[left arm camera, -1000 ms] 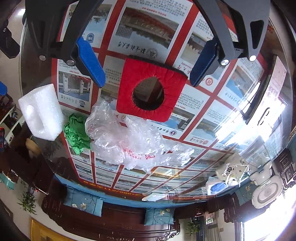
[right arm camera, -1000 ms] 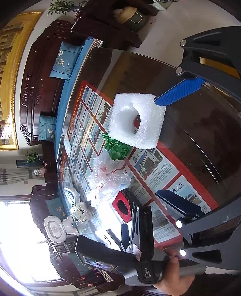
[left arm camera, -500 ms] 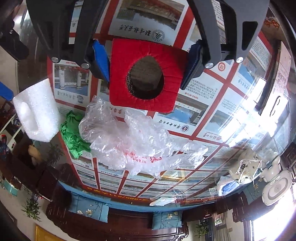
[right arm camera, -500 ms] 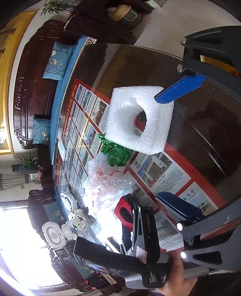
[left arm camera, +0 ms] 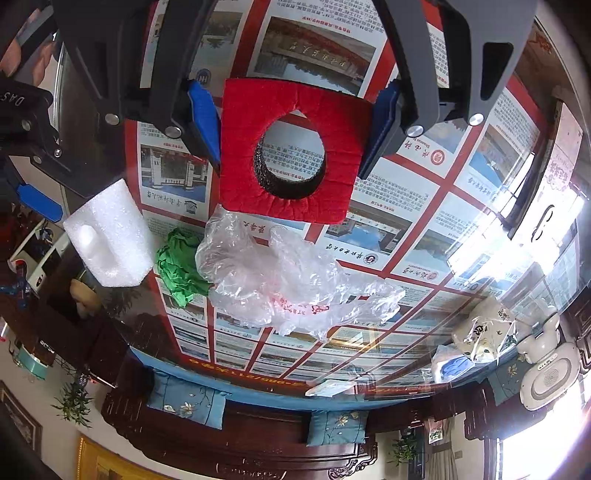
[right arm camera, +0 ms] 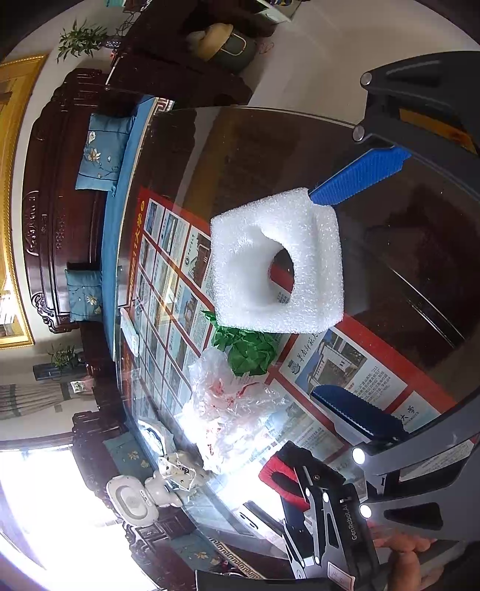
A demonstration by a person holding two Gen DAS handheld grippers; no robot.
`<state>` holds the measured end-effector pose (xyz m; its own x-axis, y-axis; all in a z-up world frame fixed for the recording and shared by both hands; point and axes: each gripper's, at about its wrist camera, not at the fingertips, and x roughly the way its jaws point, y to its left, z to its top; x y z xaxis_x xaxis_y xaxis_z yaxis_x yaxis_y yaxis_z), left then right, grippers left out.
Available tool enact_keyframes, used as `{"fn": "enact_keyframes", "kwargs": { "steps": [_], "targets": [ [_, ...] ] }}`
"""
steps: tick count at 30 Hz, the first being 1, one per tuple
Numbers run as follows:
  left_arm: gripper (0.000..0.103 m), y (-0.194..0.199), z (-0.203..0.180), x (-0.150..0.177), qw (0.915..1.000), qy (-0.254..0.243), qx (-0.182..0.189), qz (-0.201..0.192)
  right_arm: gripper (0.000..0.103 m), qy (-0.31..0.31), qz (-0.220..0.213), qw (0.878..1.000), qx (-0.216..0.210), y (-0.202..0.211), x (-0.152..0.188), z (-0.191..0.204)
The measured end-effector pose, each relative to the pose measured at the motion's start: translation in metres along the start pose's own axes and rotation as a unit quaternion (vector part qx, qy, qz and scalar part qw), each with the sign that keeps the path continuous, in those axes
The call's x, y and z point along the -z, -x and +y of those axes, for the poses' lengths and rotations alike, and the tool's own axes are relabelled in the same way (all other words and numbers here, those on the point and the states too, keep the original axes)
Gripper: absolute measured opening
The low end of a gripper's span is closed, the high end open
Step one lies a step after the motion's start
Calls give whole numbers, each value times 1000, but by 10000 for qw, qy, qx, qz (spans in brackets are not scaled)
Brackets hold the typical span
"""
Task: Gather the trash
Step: 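Grasp the red foam cushion with the left gripper while the right grasps the white foam block, then carry the cushion and foam block over the bucket and open both grippers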
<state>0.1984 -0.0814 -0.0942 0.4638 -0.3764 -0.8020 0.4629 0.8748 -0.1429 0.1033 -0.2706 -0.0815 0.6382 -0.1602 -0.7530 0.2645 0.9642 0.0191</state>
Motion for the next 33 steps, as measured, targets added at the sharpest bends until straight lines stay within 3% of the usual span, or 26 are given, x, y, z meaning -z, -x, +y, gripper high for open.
{"fn": "enact_keyframes", "kwargs": {
  "steps": [11,22,24,28,33],
  "targets": [
    [68,7,-13,-2,9999,-92,81,-77,95,412,198,9980,442,-31,-18,-4],
    [68,10,-17,-4,9998,-128,77,-90,92,267,376,9985,287,-57,-31,-17],
    [68,11,-19,-5,9998,-148,65,-98,83,194,366,9990,160,-57,-29,-18],
    [68,13,-21,-5,9998,-175,47,-103,81,64,305,9995,-10,-50,-27,-21],
    [68,19,-27,-3,9996,-226,45,-131,81,89,51,9999,67,-24,-23,-23]
  ]
}}
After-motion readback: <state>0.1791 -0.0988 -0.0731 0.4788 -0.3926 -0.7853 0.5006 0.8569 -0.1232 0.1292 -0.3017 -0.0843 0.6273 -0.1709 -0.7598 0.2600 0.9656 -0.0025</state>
